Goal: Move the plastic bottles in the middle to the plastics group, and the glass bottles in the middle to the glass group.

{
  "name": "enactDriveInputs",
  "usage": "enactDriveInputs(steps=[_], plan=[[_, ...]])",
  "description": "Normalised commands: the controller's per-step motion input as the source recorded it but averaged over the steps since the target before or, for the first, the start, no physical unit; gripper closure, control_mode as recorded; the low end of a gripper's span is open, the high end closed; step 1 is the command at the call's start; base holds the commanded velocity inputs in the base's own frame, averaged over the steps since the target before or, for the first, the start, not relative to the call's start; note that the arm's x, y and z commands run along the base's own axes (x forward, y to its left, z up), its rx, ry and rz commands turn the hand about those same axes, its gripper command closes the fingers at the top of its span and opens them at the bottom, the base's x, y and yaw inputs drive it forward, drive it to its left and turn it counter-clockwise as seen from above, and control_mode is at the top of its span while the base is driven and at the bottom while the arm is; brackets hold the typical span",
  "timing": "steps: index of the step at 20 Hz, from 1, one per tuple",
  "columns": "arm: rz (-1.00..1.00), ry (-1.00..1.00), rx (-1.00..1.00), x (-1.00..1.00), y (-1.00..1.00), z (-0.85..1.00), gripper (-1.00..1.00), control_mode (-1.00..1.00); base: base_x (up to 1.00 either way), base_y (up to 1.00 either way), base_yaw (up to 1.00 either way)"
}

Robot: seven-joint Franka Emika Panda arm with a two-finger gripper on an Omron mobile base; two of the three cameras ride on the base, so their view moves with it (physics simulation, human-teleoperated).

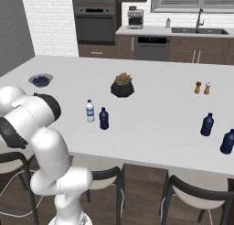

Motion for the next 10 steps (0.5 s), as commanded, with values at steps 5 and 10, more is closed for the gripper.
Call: enactDriveInputs(steps=[5,10], plan=[[-0.17,-0.03,0.01,-0.73,-0.95,0.74,-1.0,-1.0,0.0,0.0,0.0],[-0.17,0.07,0.0,-0.28,-1.0,0.74,-1.0,-1.0,0.0,0.0,0.0]])
